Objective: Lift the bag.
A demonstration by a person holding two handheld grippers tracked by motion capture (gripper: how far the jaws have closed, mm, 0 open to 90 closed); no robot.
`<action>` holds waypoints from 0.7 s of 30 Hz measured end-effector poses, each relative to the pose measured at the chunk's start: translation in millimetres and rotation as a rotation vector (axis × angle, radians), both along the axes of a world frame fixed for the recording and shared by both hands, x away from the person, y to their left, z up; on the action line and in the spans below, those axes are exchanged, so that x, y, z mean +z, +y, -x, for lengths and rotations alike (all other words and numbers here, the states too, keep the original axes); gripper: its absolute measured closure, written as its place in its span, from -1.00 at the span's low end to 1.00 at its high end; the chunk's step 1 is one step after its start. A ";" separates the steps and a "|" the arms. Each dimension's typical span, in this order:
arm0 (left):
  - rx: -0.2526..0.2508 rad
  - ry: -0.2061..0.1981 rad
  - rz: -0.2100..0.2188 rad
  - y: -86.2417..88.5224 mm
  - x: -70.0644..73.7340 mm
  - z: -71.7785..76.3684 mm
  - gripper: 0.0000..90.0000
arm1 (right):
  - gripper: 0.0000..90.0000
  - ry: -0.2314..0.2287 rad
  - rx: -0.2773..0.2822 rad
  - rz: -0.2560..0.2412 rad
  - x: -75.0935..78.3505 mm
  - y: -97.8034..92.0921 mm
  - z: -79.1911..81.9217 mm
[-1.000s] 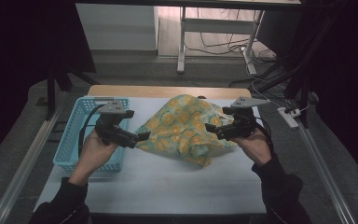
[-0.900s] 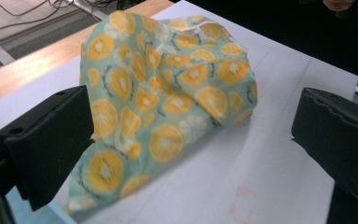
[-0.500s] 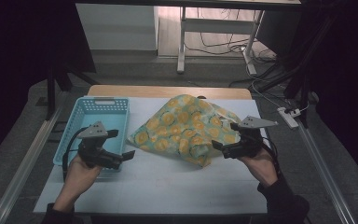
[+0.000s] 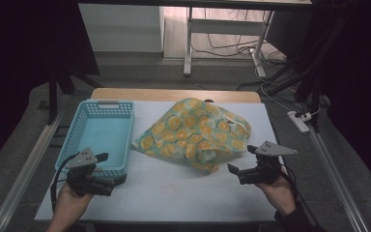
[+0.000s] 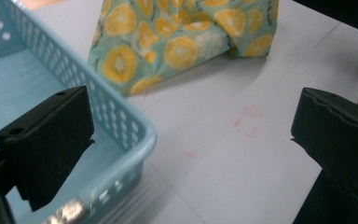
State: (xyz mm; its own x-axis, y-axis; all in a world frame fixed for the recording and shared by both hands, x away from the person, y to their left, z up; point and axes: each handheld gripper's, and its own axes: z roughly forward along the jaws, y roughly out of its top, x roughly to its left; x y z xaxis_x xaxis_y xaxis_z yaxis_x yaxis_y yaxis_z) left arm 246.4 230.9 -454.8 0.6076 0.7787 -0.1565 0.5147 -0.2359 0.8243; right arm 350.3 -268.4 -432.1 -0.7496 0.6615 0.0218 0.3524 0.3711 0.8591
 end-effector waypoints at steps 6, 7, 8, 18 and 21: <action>0.055 0.022 -0.015 11.5 -16.3 19.4 -1.00 | -1.00 0.021 -0.032 0.010 -19.2 -12.7 15.4; 0.065 0.023 -0.018 13.3 -18.6 22.1 -1.00 | -1.00 0.026 -0.038 0.012 -22.6 -14.9 17.8; 0.078 0.027 -0.022 16.6 -22.5 26.4 -1.00 | -1.00 0.028 -0.042 0.011 -25.2 -16.5 19.5; 0.174 0.067 -0.061 36.2 -50.3 55.5 -1.00 | -1.00 0.053 -0.112 0.069 -52.9 -36.9 43.6; 0.192 0.086 -0.100 38.1 -58.7 59.8 -1.00 | -1.00 0.071 -0.135 0.063 -57.1 -42.7 49.0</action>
